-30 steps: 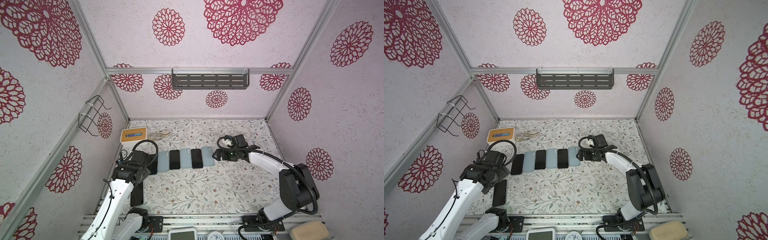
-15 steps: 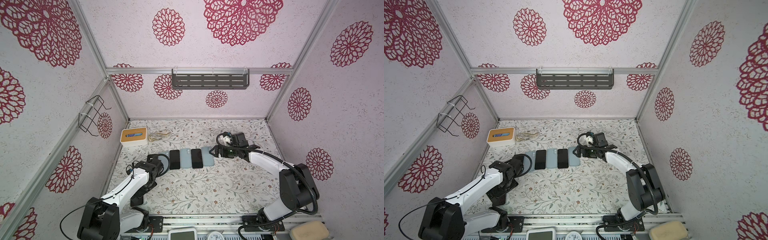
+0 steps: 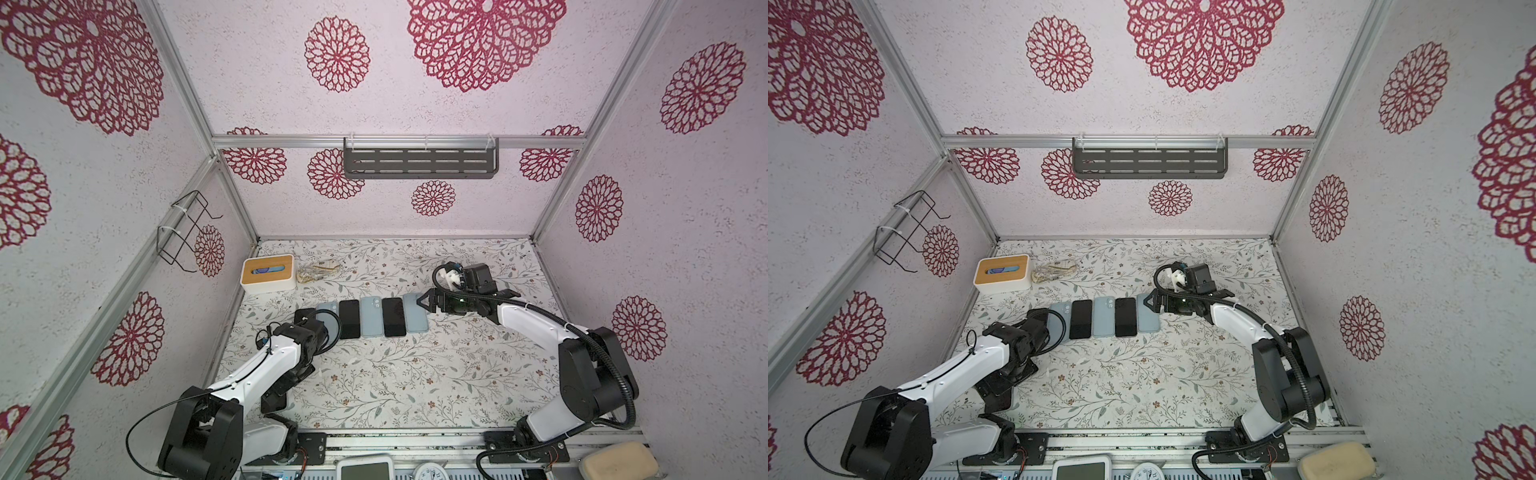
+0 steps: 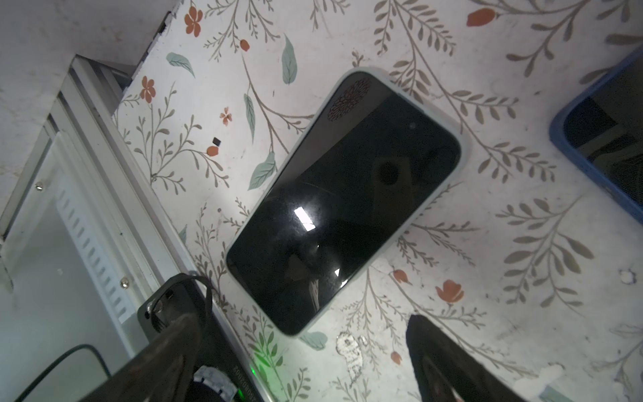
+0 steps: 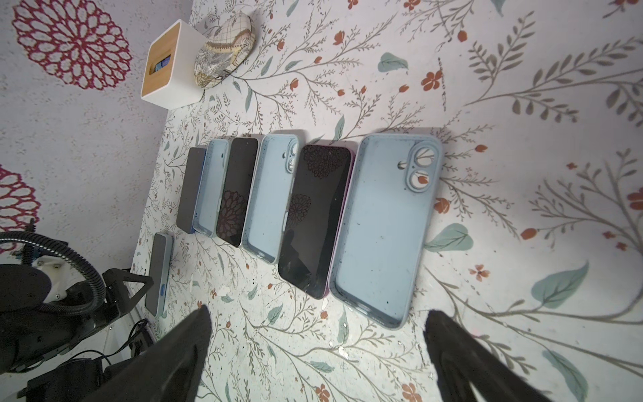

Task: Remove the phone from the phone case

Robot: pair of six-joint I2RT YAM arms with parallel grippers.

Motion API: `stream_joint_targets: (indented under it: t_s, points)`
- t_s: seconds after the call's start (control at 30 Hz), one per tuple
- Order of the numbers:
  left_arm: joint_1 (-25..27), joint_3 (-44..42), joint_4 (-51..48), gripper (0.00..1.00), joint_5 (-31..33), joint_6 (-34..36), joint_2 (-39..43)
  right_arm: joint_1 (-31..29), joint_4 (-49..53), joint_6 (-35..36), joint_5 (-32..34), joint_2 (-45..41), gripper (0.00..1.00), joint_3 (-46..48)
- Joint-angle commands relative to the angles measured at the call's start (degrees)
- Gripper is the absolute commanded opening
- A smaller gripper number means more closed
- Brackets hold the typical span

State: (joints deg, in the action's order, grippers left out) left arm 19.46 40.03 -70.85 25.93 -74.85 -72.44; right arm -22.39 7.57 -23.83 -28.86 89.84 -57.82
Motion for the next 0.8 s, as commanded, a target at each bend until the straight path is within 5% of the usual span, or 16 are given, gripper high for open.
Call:
stream_joint_targets:
  t_s: [0.0,0.37,0.63,0.77]
  points:
    - [0.19,2.79,-1.83,0.97,-0.09,-1.49,-0.43,0.17,-0.15,-0.51,-1.13,-2.31,0.99,-1.6]
    - [-3.33,0.11,2.59,0.97,-9.33,-0.72,12.22,0.14,0.51,-0.95,-1.31,-2.47,0.99,-2.38]
    - [-15.09,-8.8,11.22,0.97,-20.47,3.61,31.65,-0.19,1.39,-0.95,-0.89,-3.6,0.99,-1.96]
    - [-20.07,-9.74,12.39,0.97,-21.09,3.61,35.99,-0.39,1.89,-0.62,-0.76,-4.31,0.99,-1.43]
